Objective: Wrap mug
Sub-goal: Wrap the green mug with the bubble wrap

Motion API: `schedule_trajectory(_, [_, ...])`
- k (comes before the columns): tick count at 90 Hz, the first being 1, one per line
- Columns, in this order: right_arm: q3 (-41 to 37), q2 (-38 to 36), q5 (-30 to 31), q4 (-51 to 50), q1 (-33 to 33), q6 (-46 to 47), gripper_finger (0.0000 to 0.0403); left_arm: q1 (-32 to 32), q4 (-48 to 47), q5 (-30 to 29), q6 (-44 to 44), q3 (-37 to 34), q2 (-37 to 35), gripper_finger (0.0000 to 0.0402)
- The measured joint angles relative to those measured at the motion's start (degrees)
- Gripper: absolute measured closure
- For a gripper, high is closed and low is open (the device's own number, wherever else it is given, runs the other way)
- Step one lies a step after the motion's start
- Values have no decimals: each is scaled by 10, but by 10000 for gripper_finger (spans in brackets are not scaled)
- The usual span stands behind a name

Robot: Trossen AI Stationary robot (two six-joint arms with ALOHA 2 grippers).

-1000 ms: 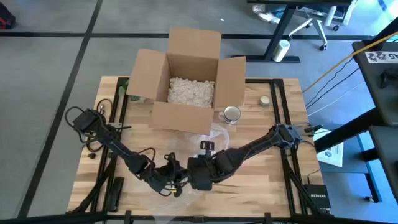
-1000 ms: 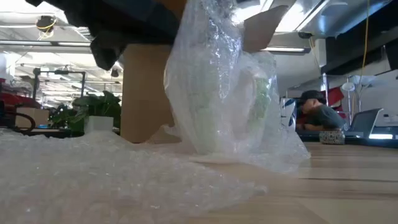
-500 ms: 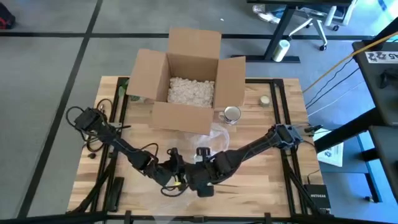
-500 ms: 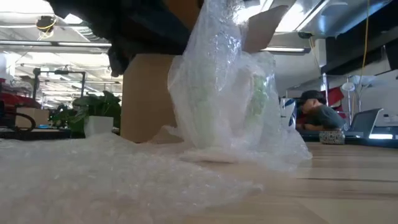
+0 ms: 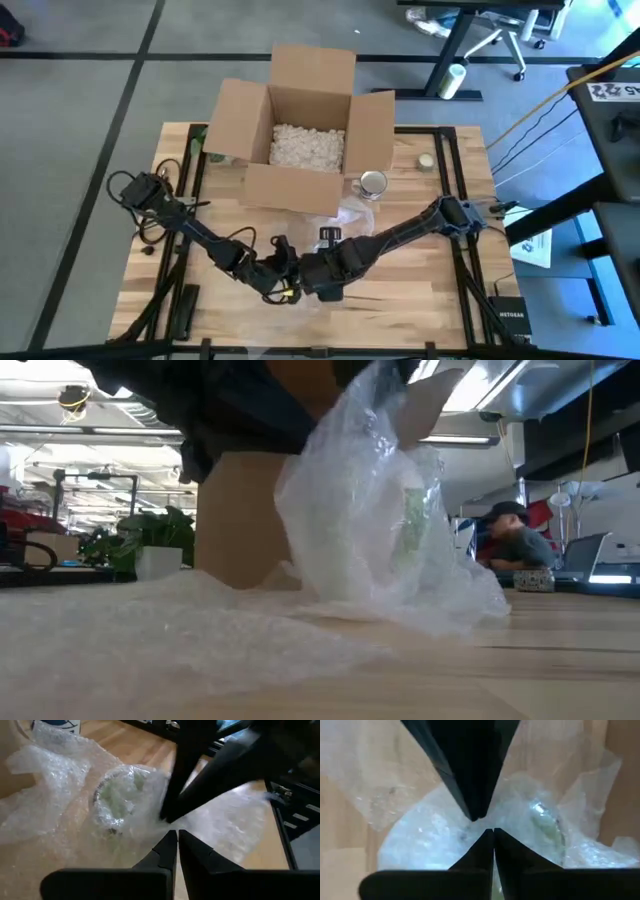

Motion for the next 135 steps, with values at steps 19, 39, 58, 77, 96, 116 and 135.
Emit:
schedule_trajectory(19, [-49, -2, -28, 39, -15, -3, 403, -1, 0, 3, 0, 0, -1, 402])
schedule_trajectory(39, [-98, -5, -105, 127, -29, -31, 403, -16, -21, 13, -15, 0, -12, 402])
schedule_trajectory(58, [-103, -10, -102, 130, -29, -32, 403, -28, -28, 10, -9, 0, -17, 402])
schedule_trajectory(77, [-107, -39, -78, 110, -29, -32, 403, -8, -32, 4, 25, 0, -17, 402])
schedule_trajectory(96, [-106, -56, -69, 105, -29, -30, 403, 10, -30, 5, 92, 0, -17, 402])
schedule_trajectory(116, [-106, -58, -69, 110, -28, -28, 403, 6, -23, 5, 201, 12, -17, 402])
schedule_trajectory(135, [-105, -92, -63, 109, -24, -11, 403, 14, -59, 11, 192, 19, -17, 402])
